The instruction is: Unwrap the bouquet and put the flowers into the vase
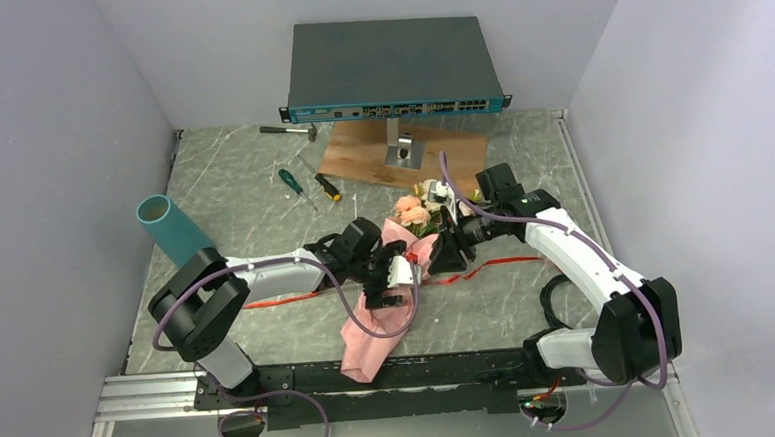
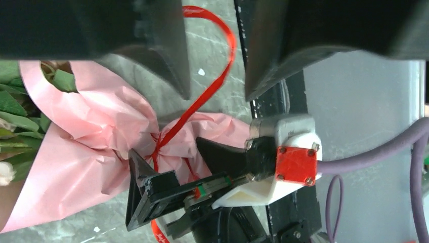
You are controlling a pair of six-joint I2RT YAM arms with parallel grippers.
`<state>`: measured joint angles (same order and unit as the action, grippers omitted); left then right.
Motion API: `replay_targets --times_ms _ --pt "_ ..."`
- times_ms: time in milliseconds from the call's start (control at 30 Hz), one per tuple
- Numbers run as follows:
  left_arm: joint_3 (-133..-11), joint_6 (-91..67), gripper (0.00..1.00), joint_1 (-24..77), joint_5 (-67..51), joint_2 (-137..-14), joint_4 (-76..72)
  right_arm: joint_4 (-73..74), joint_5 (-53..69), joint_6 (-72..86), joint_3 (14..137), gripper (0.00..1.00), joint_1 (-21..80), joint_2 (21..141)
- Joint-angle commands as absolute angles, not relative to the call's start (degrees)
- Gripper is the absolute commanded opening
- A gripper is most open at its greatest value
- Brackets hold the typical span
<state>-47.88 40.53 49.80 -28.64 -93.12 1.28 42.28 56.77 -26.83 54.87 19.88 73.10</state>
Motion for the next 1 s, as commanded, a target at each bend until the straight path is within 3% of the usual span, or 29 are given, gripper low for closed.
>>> replay_targets --times_ms 0,133,333,467,600,967 --pt "-45.57 39.09 0.94 48.69 -30.20 -88.93 1.87 48.50 60.20 -32.25 59.17 0.58 19.78 75.23" --pt "-45.93 40.46 0.92 48.90 -32.50 -86.31 0.68 47.69 59.05 -31.54 60.00 0.59 18.76 76.07" --pt "-46.55 43.04 0.88 50.14 -32.98 -83.80 -1.34 35.94 54.29 -21.35 60.12 0.51 18.37 78.81" --pt "-46.99 46.71 0.74 51.99 -34.46 -83.00 -0.25 29.73 50.69 -16.57 60.26 0.37 20.81 82.65" --pt "-47.88 52.60 0.62 55.66 -34.10 -84.16 3.52 27.48 47.49 -14.97 60.78 0.33 23.61 86.75" --pt "-54.88 57.33 0.67 63.01 -26.67 -93.21 11.30 27.25 40.54 -15.20 64.59 0.27 24.64 99.01"
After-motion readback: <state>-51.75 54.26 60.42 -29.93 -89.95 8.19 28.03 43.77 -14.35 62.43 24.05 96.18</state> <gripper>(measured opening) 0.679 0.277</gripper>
